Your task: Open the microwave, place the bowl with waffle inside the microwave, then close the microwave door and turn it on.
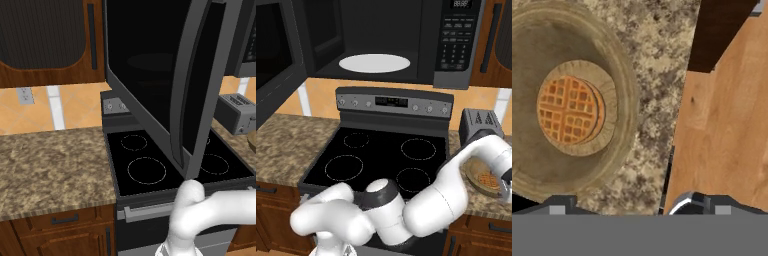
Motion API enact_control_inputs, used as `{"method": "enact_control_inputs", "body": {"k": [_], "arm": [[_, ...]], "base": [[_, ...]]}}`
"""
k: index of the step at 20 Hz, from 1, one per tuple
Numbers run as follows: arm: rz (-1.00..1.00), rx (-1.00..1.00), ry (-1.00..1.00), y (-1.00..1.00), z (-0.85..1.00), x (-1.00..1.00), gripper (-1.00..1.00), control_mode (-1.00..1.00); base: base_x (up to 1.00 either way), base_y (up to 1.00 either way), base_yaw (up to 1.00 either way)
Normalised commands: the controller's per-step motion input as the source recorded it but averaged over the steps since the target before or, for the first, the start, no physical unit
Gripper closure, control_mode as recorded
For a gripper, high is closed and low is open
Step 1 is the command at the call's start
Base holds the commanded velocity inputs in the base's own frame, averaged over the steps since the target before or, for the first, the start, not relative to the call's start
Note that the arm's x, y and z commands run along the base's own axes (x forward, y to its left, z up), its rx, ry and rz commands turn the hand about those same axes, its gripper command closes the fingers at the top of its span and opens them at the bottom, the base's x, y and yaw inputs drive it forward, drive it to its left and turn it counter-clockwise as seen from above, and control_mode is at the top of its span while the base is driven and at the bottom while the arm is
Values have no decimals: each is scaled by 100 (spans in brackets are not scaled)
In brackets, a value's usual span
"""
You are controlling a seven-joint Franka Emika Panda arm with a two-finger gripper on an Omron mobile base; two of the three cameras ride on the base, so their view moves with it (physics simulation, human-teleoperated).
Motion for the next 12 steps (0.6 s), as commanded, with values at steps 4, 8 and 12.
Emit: {"method": "enact_control_inputs", "body": {"k": [4, 8, 12], "arm": [[0, 1, 0, -52, -24, 11, -100, -100], [0, 0, 0, -28, -35, 20, -100, -100], [0, 0, 0, -19, -40, 23, -100, -100]], "base": [[0, 0, 0], [0, 0, 0], [0, 0, 0]]}}
